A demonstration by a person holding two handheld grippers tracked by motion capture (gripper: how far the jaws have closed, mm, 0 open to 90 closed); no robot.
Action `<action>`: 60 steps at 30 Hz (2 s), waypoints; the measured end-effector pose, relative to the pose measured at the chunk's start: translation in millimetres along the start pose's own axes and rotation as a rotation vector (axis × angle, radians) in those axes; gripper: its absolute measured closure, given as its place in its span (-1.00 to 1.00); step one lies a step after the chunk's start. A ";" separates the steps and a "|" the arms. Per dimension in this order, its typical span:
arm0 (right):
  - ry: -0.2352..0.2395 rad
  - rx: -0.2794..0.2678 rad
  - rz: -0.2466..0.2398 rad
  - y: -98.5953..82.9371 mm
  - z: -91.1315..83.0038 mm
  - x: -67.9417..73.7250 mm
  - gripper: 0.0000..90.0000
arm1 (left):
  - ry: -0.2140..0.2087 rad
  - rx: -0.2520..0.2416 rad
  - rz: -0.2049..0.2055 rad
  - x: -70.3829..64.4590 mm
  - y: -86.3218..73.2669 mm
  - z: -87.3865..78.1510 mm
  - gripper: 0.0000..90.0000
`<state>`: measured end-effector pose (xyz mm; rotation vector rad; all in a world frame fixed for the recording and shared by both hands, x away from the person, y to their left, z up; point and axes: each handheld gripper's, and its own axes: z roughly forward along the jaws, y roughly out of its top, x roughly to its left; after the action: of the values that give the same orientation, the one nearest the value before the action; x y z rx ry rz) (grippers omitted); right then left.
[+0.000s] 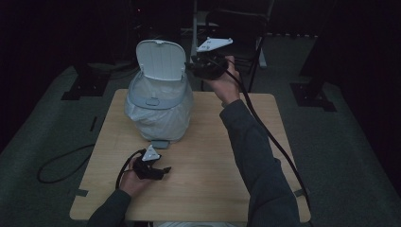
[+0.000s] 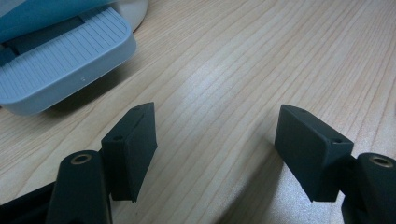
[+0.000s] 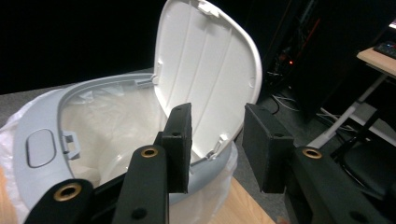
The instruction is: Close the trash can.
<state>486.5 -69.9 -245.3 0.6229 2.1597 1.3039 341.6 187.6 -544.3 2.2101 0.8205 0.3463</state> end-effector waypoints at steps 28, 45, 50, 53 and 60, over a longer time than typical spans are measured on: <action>-0.088 0.037 0.080 -4.3 45.1 -23.0 0.97 | 0.003 -0.001 0.002 -0.4 0.1 0.3 -0.33; -0.098 0.006 0.163 5.2 73.4 -40.0 1.00 | 0.007 -0.001 0.007 -0.6 0.1 0.3 -0.33; -0.052 -0.022 0.171 10.6 76.3 -40.1 1.00 | 0.006 -0.001 0.006 -0.5 0.1 0.2 -0.33; -0.011 -0.030 0.159 11.8 73.7 -37.0 1.00 | 0.005 -0.001 0.006 -0.5 0.0 0.3 -0.33; 0.106 -0.052 0.126 16.8 68.2 -15.7 1.00 | 0.006 -0.001 0.007 -0.8 0.1 0.4 -0.33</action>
<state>544.6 -28.3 -253.5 0.6929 2.1927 1.4856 341.2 186.7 -544.5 2.2127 0.8156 0.3563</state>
